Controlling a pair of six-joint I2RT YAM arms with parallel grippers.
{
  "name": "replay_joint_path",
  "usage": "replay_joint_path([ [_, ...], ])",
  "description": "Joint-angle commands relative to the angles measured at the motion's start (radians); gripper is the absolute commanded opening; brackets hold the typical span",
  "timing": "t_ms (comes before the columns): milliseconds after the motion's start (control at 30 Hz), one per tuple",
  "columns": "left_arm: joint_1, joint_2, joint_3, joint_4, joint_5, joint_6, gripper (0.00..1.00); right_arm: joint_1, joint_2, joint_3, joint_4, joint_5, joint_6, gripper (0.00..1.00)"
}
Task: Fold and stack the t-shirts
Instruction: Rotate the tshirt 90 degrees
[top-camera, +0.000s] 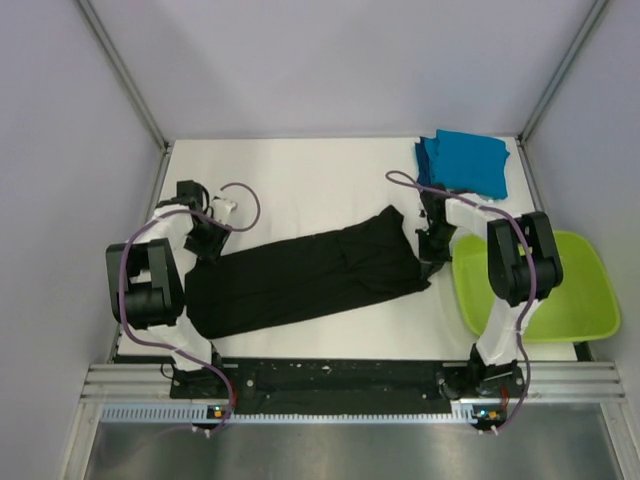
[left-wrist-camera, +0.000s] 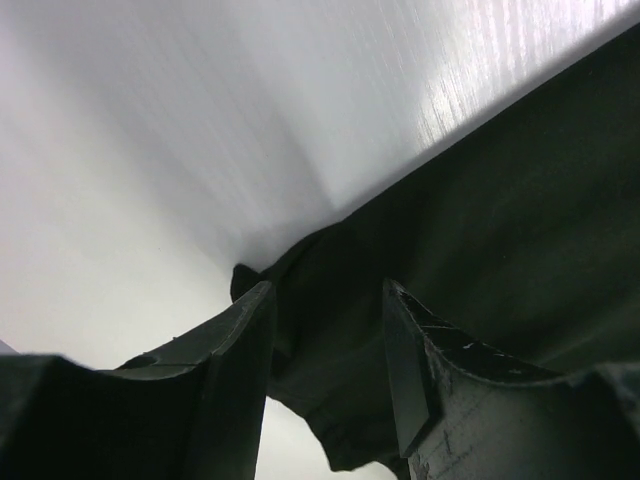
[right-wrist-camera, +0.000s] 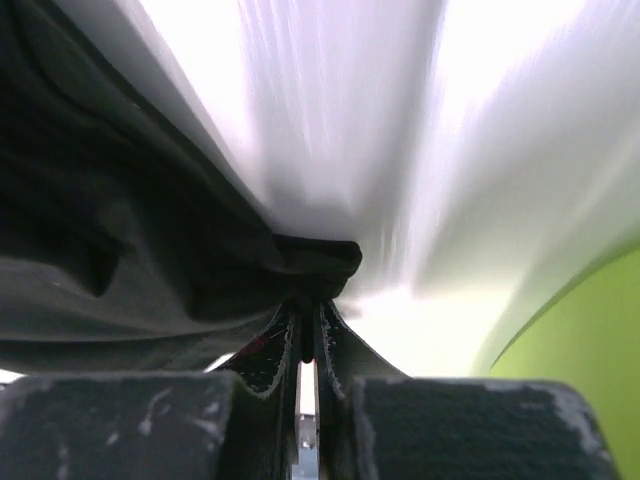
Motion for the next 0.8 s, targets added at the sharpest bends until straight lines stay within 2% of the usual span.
replay_joint_path([
  [0,0.001,-0.033,-0.033,0.047,0.017,0.038,0.52,-0.031,0.174,0.234,0.251,0.153,-0.07,0.0],
  [233,-0.008,-0.046,-0.03,-0.001,0.108,0.052,0.53,-0.036,0.431,0.668,0.195,0.166,-0.136,0.0],
  [333,-0.024,-0.07,-0.048,-0.005,0.143,0.078,0.54,-0.056,0.562,0.89,0.178,0.086,-0.188,0.0],
  [433,-0.05,-0.066,-0.082,-0.01,0.149,0.104,0.54,-0.065,0.697,1.124,0.083,0.052,-0.208,0.0],
  [533,-0.12,-0.062,-0.163,-0.004,0.14,0.127,0.51,-0.063,0.772,1.282,0.052,-0.018,-0.243,0.0],
  [767,-0.398,-0.141,-0.339,-0.001,0.226,0.219,0.49,-0.071,0.809,1.411,0.078,-0.026,-0.338,0.0],
])
